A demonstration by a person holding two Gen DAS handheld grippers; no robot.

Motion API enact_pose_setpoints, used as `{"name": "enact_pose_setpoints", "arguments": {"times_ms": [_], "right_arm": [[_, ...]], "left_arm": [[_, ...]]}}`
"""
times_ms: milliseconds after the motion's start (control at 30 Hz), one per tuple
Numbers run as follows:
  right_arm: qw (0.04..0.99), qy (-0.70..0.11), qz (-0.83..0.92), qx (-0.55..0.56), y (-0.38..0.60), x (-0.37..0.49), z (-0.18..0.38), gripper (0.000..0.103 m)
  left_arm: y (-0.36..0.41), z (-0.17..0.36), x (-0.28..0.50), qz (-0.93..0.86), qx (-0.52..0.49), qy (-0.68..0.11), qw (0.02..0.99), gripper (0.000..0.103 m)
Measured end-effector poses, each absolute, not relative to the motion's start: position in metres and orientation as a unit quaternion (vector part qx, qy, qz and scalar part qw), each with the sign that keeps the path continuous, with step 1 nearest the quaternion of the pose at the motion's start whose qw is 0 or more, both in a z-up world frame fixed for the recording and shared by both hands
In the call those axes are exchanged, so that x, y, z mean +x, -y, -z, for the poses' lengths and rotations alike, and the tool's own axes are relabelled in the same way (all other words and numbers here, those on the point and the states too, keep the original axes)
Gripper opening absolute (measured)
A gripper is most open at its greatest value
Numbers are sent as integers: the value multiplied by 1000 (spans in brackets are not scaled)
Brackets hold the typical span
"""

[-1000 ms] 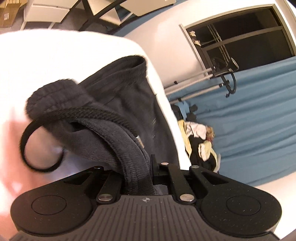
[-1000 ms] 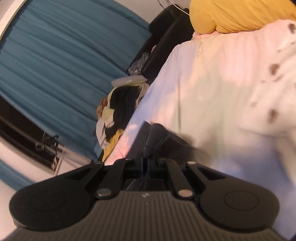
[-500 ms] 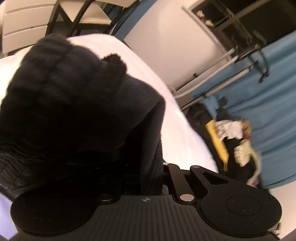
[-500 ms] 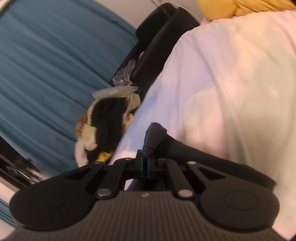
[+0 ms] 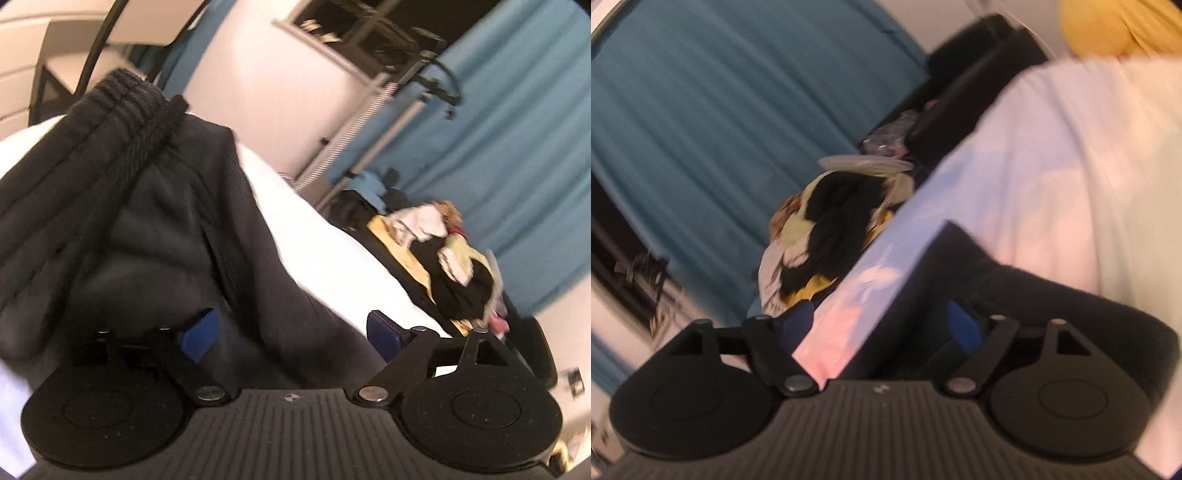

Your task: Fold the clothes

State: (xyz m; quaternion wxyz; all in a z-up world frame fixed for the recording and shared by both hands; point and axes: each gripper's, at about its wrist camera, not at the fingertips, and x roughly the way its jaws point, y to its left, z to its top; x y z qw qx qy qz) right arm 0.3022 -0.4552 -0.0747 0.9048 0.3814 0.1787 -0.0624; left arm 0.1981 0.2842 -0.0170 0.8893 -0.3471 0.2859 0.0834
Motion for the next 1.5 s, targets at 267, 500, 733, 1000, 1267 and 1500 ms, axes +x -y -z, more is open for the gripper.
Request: {"name": "enact_pose_setpoints", "arguments": {"times_ms": [267, 500, 733, 1000, 1267, 1500], "right_arm": [[880, -221, 1, 421, 431, 221, 38, 87], [755, -247, 41, 606, 463, 144, 85, 89], [754, -250, 74, 603, 465, 139, 87, 89], [758, -257, 91, 592, 469, 173, 118, 82], [832, -254, 79, 487, 456, 209, 126, 81], [841, -242, 104, 473, 461, 223, 128, 72]], "left_arm": [[-230, 56, 99, -82, -531, -263, 801, 94], [-207, 59, 74, -124, -451, -284, 837, 94], [-182, 57, 92, -123, -359, -311, 871, 94], [-133, 41, 118, -92, -224, -319, 916, 94], [-106, 28, 186, -149, -133, -384, 901, 93], [-65, -6, 135, -142, -132, -339, 921, 92]]}}
